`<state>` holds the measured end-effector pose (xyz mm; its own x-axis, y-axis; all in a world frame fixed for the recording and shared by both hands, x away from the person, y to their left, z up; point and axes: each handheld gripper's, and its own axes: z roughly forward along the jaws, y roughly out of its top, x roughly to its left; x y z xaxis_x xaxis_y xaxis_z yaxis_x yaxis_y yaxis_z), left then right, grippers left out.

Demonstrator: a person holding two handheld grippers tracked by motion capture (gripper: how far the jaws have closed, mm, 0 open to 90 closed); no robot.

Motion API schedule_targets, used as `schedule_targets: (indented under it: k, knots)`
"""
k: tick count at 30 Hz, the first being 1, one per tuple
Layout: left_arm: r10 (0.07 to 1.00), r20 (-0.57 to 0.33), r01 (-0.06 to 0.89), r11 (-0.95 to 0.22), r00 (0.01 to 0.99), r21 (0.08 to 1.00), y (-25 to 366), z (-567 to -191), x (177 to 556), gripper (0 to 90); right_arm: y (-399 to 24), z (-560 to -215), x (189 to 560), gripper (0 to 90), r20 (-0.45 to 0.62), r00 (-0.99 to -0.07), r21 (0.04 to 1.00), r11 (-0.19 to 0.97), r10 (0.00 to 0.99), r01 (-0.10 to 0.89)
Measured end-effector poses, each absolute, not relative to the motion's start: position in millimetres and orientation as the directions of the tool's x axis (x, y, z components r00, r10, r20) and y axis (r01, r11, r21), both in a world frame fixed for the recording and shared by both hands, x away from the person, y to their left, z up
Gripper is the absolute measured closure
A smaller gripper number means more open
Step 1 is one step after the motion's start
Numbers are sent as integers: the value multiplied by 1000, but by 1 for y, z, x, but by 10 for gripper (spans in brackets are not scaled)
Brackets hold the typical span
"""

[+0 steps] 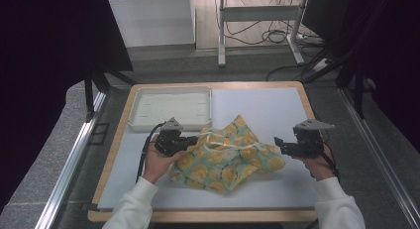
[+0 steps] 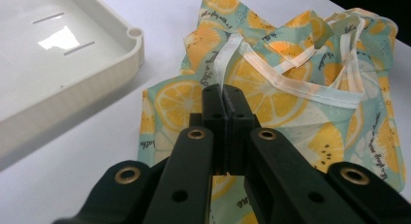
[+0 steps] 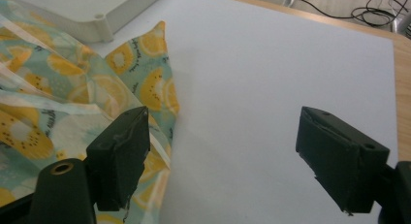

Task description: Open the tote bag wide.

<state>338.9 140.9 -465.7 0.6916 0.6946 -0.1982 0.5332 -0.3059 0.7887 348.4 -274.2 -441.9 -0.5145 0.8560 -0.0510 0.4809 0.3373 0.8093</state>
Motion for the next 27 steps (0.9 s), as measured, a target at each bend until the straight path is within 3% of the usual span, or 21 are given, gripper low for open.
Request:
schedule_targets:
  k: [27]
  knots:
    - [692, -216, 523, -269, 689, 809, 150, -455, 335, 900, -225, -432, 369, 204, -29, -627, 803, 391, 779, 449]
